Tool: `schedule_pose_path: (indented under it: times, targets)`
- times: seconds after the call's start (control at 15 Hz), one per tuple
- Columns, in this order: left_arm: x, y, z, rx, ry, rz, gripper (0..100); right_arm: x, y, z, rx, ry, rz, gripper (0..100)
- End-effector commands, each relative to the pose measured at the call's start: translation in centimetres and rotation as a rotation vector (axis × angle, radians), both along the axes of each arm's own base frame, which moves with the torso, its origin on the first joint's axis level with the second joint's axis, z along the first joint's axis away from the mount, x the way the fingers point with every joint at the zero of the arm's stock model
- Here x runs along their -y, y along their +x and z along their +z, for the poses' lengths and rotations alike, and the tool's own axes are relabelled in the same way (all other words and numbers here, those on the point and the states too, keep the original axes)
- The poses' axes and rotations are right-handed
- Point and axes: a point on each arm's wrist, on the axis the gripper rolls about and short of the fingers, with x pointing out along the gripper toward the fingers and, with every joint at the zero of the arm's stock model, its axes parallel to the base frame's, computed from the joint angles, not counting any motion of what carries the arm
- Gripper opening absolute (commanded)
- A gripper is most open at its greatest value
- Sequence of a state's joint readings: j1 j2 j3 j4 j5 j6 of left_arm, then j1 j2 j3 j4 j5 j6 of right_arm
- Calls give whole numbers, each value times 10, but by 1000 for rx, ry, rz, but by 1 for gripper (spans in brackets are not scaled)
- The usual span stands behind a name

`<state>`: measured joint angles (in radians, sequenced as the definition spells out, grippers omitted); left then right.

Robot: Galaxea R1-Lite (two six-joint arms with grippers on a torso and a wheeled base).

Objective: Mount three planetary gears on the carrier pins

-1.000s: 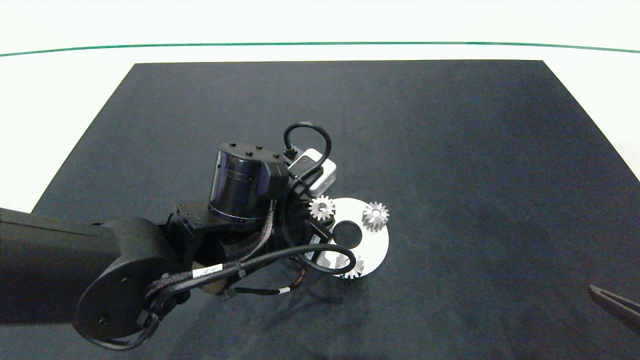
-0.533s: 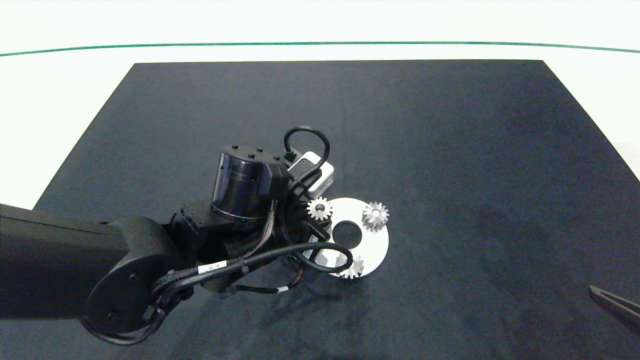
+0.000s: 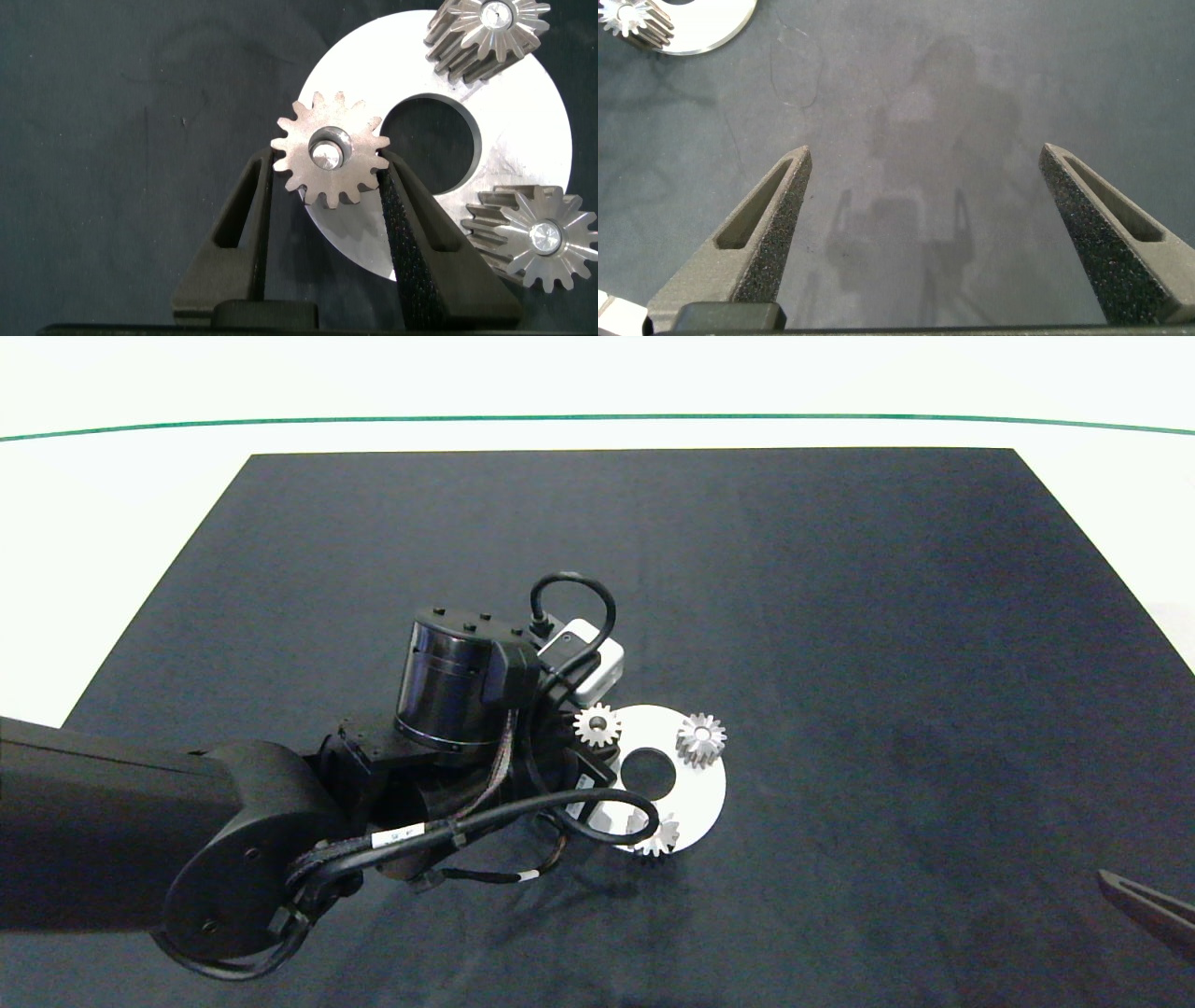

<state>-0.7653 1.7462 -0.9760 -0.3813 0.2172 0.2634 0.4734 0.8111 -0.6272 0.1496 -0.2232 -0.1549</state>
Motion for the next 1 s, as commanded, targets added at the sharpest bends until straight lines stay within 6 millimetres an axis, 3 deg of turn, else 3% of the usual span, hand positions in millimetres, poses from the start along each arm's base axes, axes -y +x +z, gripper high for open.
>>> schedule_pose_path:
  times: [0.07, 0.67, 0.87, 1.0]
  targets:
    - [0, 0, 1, 8, -6, -1, 100, 0, 0, 0, 1, -2, -1, 100]
    - [-6, -2, 0, 3, -8, 10, 100, 0, 0, 0, 3, -1, -1, 100]
    - [-37, -19, 32, 55, -54, 47, 100, 0, 0, 0, 3, -1, -1, 100]
    - [-77, -33, 56, 65, -52, 132, 100, 1, -1, 4, 14, 3, -8, 100]
